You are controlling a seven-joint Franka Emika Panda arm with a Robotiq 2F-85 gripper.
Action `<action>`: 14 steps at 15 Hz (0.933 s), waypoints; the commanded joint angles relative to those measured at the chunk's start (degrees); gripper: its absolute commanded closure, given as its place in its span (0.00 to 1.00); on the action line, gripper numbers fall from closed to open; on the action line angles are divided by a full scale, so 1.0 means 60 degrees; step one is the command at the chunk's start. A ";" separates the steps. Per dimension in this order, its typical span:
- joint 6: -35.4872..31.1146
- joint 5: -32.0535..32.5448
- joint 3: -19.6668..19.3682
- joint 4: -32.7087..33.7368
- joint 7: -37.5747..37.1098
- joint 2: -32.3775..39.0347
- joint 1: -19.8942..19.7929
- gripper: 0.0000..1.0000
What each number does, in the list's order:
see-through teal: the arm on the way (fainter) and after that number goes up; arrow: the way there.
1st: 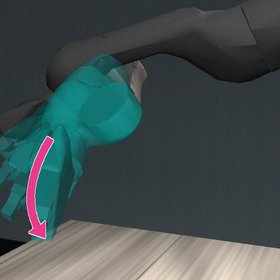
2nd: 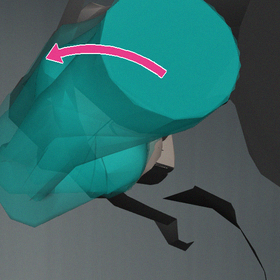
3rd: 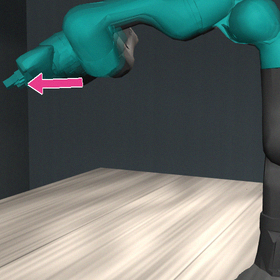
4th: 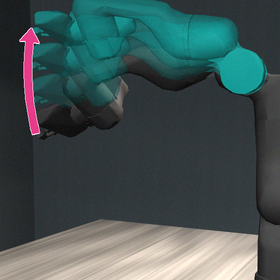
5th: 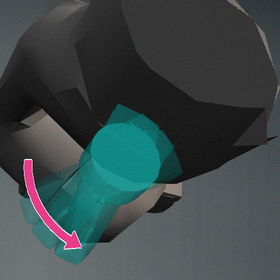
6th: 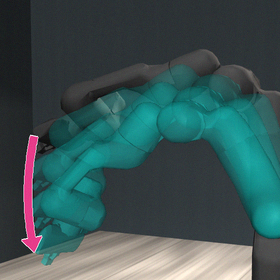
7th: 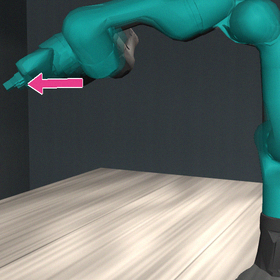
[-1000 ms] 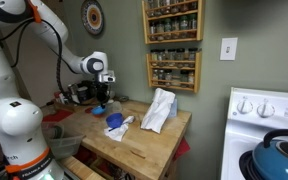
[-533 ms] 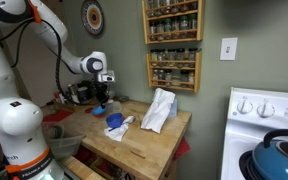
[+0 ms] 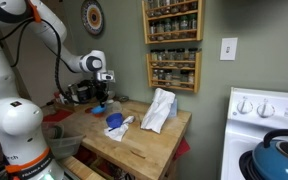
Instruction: Take the orange cup out of the bowl then pour the liquid in the other bowl into the cup
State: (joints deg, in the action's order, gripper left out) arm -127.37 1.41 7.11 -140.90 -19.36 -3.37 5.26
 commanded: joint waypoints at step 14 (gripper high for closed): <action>0.0715 0.0791 0.0279 0.0362 -0.1070 -0.0010 0.0196 0.99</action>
State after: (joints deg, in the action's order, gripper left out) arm -125.33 4.25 8.46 -139.49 -23.48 -3.37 5.98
